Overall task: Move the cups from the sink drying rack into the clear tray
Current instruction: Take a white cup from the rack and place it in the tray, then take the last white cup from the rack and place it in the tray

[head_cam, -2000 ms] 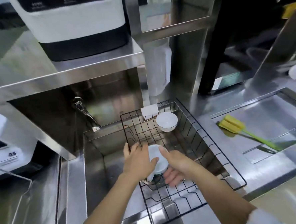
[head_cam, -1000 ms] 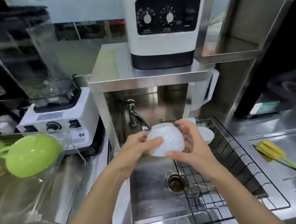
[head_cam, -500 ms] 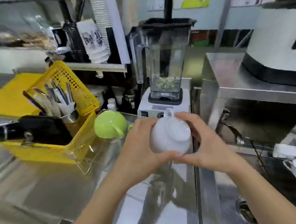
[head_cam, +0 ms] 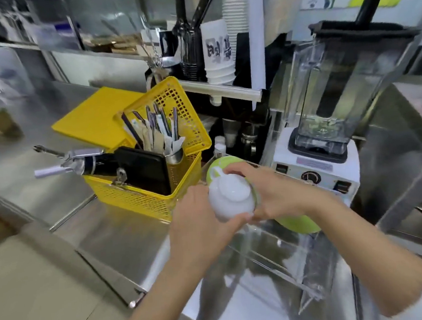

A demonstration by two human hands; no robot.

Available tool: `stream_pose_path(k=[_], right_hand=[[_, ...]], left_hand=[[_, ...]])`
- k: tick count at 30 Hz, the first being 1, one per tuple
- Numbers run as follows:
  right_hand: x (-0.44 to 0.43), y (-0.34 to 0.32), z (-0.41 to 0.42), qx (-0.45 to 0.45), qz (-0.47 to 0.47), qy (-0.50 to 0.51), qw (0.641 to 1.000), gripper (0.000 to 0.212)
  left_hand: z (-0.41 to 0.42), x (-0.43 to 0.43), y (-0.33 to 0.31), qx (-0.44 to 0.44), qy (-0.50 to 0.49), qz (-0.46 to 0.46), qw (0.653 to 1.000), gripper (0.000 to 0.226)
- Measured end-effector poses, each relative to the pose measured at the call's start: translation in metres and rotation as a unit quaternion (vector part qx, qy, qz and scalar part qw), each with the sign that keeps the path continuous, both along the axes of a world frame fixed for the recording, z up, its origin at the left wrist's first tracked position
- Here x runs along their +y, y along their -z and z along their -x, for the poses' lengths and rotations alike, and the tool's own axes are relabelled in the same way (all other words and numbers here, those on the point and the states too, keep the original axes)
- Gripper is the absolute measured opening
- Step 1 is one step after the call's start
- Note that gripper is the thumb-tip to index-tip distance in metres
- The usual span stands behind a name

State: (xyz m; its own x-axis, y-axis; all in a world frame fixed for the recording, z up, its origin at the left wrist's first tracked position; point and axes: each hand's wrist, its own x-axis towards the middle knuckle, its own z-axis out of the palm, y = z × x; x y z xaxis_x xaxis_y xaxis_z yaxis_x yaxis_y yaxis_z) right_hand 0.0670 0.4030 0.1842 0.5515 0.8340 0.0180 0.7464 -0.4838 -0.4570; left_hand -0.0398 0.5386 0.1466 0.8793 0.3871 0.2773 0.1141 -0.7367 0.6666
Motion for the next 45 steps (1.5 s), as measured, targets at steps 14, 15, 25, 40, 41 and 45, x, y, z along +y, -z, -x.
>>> stream_pose_path(k=[14, 15, 25, 40, 41, 45], right_hand=[[0.033, 0.028, -0.028, -0.062, 0.137, -0.082, 0.985, 0.100], [0.033, 0.029, -0.030, -0.062, 0.138, -0.082, 0.985, 0.100], [0.031, 0.028, -0.031, -0.059, 0.164, -0.078, 0.981, 0.106], [-0.104, 0.014, -0.002, 0.004, -0.028, 0.080, 0.996, 0.088], [-0.120, 0.016, 0.002, -0.002, -0.031, 0.097, 0.995, 0.089], [-0.192, 0.025, 0.019, -0.004, -0.021, 0.180, 0.983, 0.091]], left_hand=[[-0.010, 0.000, 0.044, 0.037, -0.143, -0.178, 0.973, 0.077], [-0.012, 0.000, 0.044, 0.040, -0.145, -0.176, 0.973, 0.077], [-0.011, -0.003, 0.042, 0.090, -0.115, -0.106, 0.984, 0.086], [-0.031, -0.078, 0.019, -0.023, 0.081, -0.125, 0.989, 0.080], [-0.035, -0.091, 0.020, -0.023, 0.100, -0.126, 0.987, 0.079], [-0.044, -0.153, 0.022, -0.028, 0.173, -0.126, 0.976, 0.078]])
